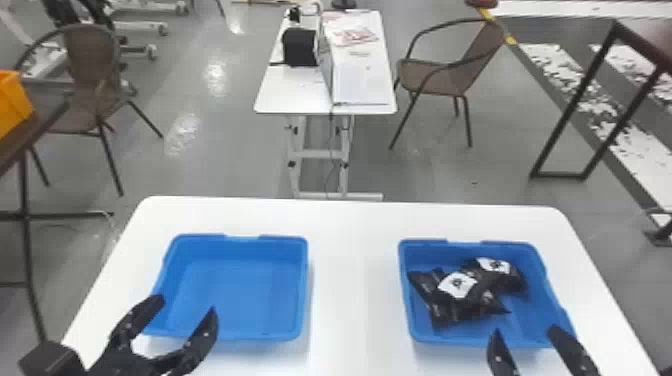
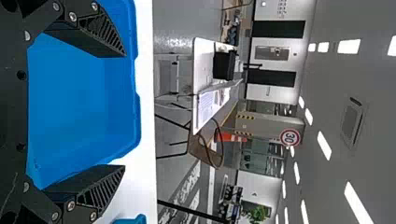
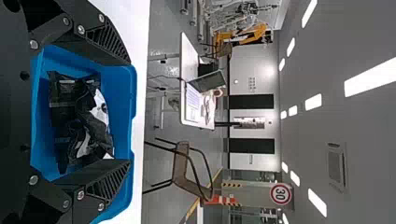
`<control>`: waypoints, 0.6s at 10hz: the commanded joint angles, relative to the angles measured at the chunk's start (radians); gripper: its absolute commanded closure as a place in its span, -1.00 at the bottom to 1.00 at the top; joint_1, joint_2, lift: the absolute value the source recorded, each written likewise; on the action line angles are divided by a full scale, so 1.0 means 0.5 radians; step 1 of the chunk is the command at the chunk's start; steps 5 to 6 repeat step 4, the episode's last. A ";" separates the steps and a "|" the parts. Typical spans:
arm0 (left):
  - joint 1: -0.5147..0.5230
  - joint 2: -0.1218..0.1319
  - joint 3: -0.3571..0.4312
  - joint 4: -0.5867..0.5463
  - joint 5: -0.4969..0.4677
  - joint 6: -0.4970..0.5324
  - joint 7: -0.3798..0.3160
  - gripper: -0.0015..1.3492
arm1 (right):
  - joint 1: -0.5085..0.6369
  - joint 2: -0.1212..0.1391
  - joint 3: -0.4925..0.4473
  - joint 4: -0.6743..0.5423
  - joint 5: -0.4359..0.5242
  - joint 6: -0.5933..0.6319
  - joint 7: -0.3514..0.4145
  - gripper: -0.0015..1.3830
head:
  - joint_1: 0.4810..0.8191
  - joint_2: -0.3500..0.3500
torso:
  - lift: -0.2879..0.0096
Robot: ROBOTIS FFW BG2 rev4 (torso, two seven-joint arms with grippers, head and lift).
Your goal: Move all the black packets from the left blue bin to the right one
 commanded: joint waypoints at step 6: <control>0.000 -0.005 -0.003 0.003 0.011 0.013 0.000 -0.71 | -0.001 0.008 0.003 0.005 -0.002 0.006 0.003 -0.56 | 0.27 -0.04 | 0.94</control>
